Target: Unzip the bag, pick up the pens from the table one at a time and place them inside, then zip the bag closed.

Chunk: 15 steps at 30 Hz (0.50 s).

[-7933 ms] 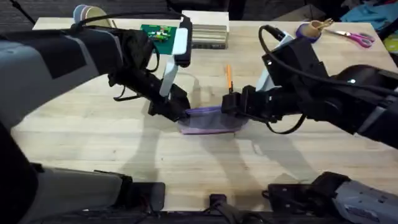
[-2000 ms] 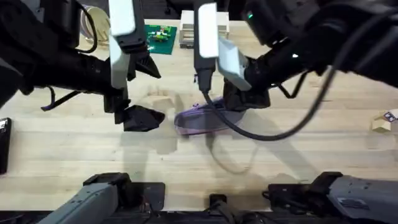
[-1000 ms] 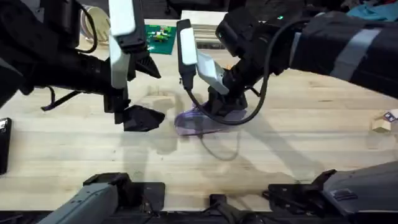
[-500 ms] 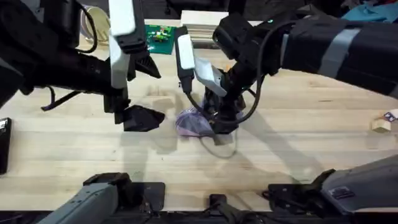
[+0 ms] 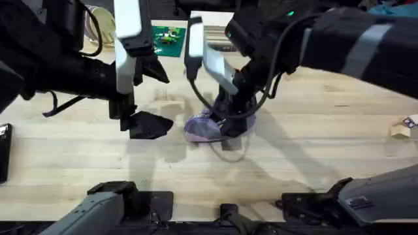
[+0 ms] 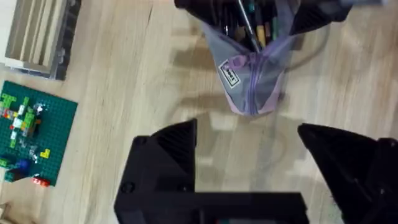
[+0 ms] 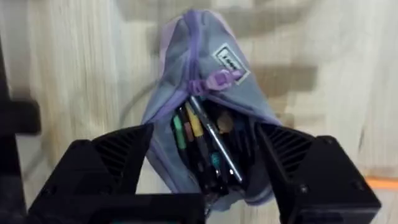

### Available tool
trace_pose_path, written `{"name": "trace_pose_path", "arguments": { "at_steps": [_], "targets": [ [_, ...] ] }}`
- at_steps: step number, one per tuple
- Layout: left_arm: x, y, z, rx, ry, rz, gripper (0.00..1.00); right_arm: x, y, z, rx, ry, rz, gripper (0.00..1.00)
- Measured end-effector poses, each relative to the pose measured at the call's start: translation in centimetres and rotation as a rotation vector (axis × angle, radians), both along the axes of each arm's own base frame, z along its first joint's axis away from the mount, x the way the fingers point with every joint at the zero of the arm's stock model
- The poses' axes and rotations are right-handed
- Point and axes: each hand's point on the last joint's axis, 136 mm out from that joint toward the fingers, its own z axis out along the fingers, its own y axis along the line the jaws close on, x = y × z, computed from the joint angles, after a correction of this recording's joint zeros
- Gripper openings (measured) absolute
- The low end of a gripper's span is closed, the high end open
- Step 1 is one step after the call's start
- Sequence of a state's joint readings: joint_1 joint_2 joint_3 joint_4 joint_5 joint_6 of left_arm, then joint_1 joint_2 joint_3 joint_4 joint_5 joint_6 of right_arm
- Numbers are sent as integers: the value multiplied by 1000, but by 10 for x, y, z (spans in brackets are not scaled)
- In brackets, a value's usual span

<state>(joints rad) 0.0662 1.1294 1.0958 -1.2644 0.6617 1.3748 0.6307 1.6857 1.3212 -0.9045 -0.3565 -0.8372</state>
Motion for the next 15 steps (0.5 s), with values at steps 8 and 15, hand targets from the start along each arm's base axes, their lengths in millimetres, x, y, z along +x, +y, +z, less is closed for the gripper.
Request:
{"name": "trace_pose_path", "arguments": {
  "at_steps": [8, 15],
  "targets": [
    [11, 16, -15, -37, 75, 42, 993, 17, -9, 74, 102, -3, -283, 998],
    [16, 23, -29, -82, 129, 20, 993, 54, -41, 103, 166, 43, -607, 998]
  ]
}}
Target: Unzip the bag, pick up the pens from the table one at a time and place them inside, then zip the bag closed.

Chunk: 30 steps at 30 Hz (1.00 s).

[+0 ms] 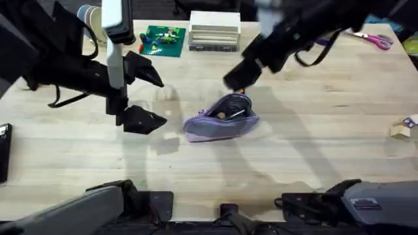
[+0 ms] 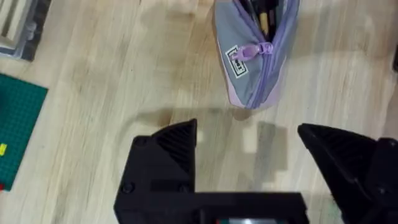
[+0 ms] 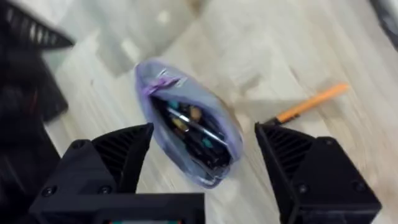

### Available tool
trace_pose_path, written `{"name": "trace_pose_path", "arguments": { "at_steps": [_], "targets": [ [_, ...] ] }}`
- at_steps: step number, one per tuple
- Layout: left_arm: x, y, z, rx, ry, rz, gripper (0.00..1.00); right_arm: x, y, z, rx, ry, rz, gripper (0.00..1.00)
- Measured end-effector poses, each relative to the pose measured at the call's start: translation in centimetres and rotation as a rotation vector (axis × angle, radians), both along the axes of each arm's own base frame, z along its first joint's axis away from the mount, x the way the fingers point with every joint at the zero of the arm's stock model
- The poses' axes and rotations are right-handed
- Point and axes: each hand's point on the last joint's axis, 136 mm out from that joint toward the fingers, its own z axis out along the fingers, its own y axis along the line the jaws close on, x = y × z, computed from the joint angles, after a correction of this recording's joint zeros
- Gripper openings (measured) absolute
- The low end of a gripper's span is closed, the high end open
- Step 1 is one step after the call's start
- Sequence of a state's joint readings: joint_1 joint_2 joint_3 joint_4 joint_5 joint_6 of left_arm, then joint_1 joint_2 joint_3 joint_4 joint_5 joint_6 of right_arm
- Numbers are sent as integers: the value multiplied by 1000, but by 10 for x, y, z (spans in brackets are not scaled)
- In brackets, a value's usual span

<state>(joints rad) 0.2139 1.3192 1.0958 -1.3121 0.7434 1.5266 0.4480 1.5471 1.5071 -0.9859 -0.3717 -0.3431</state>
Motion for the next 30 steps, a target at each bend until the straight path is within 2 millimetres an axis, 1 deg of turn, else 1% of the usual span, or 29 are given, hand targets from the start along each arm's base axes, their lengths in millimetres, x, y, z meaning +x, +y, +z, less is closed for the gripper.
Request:
{"name": "trace_pose_path", "arguments": {
  "at_steps": [1, 2, 5, 12, 15, 16, 17, 19, 22, 25, 29, 30],
  "targets": [
    [1, 0, -2, -3, 3, -5, 993, 5, -6, 1, 7, 7, -39, 998],
    [3, -1, -5, -12, 13, -17, 993, 18, -25, 2, 19, 32, -144, 998],
    [3, -1, -7, -21, 18, -22, 993, 25, -34, 2, 29, 41, -198, 998],
    [3, -3, -6, -31, 16, -27, 993, 28, -34, 4, 46, 55, -237, 998],
    [3, -3, -6, -31, 17, -27, 993, 37, -31, 8, 70, 25, -249, 998],
    [3, -3, -6, -31, 17, -27, 993, 47, -29, 11, 95, 7, -283, 998],
    [3, -3, -6, -31, 17, -27, 993, 51, -28, 11, 97, 7, -304, 998],
    [3, -3, -6, -31, 17, -27, 993, 58, -31, 4, 80, 18, -366, 998],
    [3, -3, -6, -31, 17, -27, 993, 67, -40, -11, 20, 40, -479, 998],
    [3, -3, -6, -31, 17, -27, 993, 73, -46, -22, -25, 54, -580, 998],
    [3, -3, -6, -31, 17, -27, 993, 79, -50, -26, -41, 56, -707, 998],
    [3, -3, -6, -31, 16, -27, 994, 83, -55, -26, -44, 53, -798, 998]
  ]
}}
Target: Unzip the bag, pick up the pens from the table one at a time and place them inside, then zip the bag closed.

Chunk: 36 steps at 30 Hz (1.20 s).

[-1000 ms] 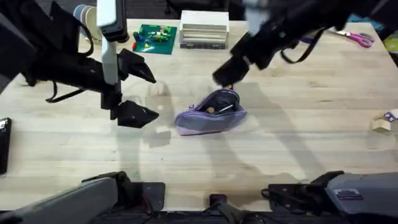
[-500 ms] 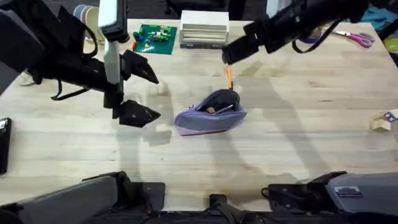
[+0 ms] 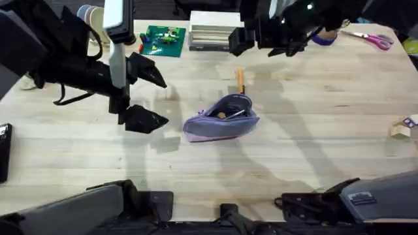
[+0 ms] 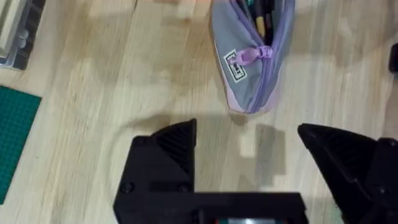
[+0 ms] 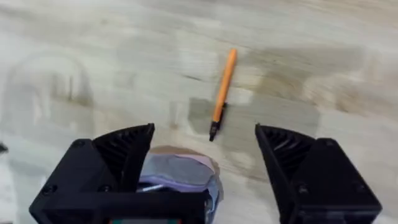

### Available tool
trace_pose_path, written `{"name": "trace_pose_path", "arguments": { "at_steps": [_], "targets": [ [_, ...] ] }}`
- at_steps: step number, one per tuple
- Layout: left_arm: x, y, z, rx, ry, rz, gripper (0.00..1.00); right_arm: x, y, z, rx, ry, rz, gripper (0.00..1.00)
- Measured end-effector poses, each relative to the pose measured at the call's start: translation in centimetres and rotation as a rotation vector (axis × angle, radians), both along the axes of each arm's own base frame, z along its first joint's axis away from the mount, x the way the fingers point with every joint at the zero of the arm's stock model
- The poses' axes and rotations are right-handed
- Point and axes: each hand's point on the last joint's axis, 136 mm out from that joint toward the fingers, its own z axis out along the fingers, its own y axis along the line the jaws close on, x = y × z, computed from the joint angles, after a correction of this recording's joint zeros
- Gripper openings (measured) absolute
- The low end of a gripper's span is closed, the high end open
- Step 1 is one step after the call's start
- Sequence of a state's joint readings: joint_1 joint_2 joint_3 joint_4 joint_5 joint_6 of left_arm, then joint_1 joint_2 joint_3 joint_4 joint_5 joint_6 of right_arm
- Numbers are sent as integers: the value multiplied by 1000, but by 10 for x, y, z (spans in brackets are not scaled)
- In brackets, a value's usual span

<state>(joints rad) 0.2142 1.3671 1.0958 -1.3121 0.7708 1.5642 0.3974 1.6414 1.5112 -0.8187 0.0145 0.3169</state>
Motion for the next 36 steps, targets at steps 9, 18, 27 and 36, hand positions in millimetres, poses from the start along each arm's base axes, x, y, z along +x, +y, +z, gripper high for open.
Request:
{"name": "trace_pose_path", "arguments": {
  "at_steps": [9, 18, 27, 36],
  "targets": [
    [0, 0, 0, 0, 0, 0, 993, 7, -7, -25, -32, 57, -106, 998],
    [0, 0, 0, 0, 0, 0, 993, 15, -6, -63, -69, 125, -122, 998],
    [0, 0, 0, 0, 0, 0, 993, 32, 1, -100, -82, 150, -122, 998],
    [0, 0, 0, 0, 0, 0, 994, 46, 6, -120, -78, 137, -124, 998]
  ]
}}
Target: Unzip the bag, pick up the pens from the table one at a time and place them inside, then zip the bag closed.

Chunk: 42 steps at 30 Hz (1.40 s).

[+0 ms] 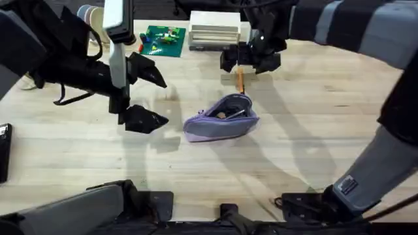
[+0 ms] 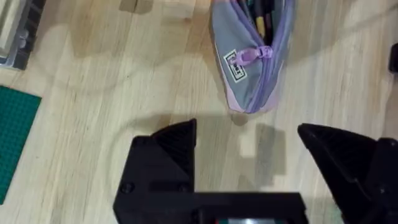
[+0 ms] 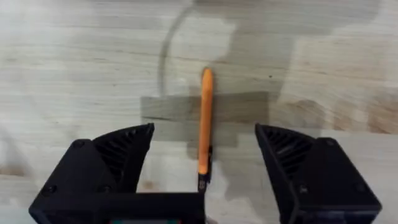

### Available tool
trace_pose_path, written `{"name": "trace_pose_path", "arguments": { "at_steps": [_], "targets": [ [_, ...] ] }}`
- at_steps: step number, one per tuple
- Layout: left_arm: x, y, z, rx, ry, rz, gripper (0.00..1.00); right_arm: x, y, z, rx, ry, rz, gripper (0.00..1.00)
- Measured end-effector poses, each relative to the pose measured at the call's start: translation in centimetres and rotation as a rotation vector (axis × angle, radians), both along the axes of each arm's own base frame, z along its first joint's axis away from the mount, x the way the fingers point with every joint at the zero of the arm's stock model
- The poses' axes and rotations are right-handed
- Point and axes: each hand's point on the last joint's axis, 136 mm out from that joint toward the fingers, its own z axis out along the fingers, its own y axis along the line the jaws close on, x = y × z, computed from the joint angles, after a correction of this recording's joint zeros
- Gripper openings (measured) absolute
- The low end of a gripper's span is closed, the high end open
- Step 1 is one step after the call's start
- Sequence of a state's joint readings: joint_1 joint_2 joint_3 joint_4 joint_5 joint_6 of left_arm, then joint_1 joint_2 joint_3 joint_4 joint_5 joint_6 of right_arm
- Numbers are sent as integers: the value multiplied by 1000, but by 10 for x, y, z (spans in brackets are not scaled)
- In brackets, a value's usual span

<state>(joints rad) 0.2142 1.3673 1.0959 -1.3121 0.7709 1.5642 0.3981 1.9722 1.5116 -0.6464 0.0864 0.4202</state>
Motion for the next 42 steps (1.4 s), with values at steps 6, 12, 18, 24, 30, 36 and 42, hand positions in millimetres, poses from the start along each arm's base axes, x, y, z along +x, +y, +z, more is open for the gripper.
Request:
{"name": "trace_pose_path", "arguments": {
  "at_steps": [6, 12, 18, 24, 30, 36, 42],
  "targets": [
    [0, 0, 0, 0, 0, 0, 993, -3, -2, -28, -28, 57, 0, 998],
    [0, 0, 0, 0, 0, 0, 993, -4, 0, -29, -31, 66, 5, 809],
    [0, 0, 0, 0, 0, 0, 993, -5, 3, -31, -17, 77, 9, 139],
    [0, 0, 0, 0, -1, 0, 993, -5, 5, -30, -8, 78, 11, 39],
    [0, 0, 0, 0, 0, 0, 993, -10, 5, -30, -28, 94, 76, 32],
    [0, 0, 0, 0, -1, 0, 993, -22, -6, -9, -105, 103, 184, 32],
    [0, 0, 0, 0, -1, 0, 993, -16, -12, 62, -136, -65, 252, 32]
  ]
}}
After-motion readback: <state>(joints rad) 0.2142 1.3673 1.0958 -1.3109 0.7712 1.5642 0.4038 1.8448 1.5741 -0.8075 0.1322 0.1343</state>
